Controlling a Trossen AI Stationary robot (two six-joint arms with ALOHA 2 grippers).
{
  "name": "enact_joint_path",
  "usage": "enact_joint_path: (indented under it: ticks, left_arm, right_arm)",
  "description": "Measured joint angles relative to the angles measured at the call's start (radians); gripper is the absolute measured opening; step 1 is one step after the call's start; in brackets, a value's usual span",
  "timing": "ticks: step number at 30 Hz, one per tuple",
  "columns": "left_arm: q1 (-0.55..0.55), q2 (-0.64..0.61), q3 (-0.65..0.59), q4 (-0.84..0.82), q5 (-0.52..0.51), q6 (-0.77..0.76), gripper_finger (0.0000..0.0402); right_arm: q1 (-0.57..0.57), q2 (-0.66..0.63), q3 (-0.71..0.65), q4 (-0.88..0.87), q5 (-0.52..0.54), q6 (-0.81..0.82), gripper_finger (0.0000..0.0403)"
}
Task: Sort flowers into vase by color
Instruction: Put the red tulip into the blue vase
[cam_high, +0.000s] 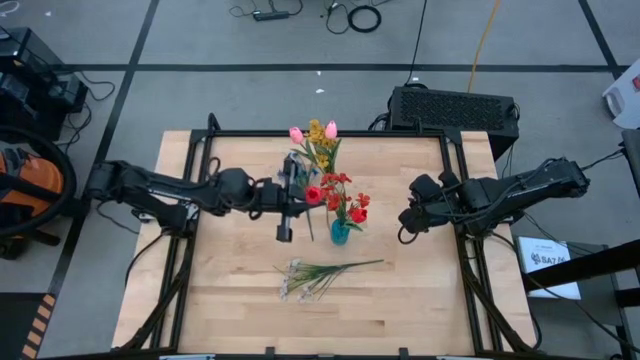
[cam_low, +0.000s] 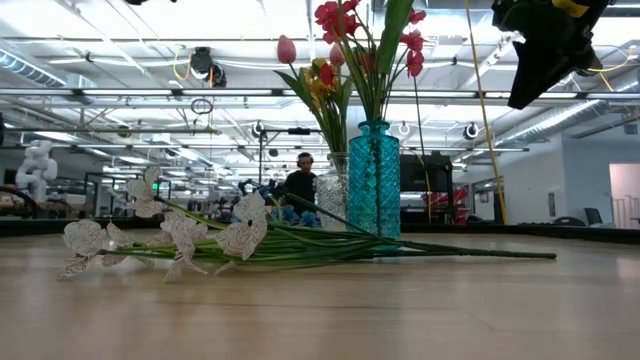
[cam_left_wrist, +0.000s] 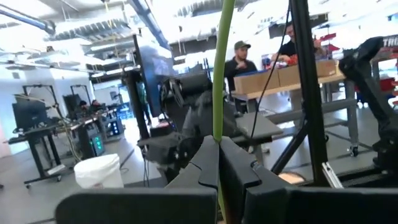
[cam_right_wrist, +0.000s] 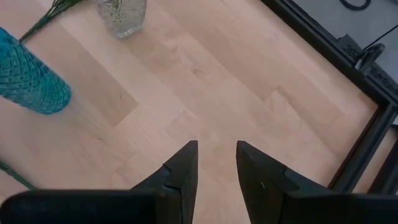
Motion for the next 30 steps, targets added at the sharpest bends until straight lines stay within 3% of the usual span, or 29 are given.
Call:
enact_joint_path:
  ticks: [3,10,19,30]
  left_arm:
    - [-0.002,0.031,0.0,0.019,-0.001,0.008,0.0]
    - [-0.009,0.09,0.0,0.051,-0.005,0.183,0.0]
    - [-0.011,0.11,0.0,0.119,-0.005,0.185,0.0]
    - [-0.011,0.11,-0.021,0.042,-0.005,0.184,0.0]
  right_arm:
    - [0.0,0.0,0.0,0.0,0.0,-0.017,0.0102]
    - [0.0,0.0,0.0,0.0,-0.02,-0.061,0.0102]
    - [0.0,0.0,0.0,0.0,-0.02,-0.061,0.0102]
    - [0.0,0.0,0.0,0.0,-0.02,-0.061,0.0102]
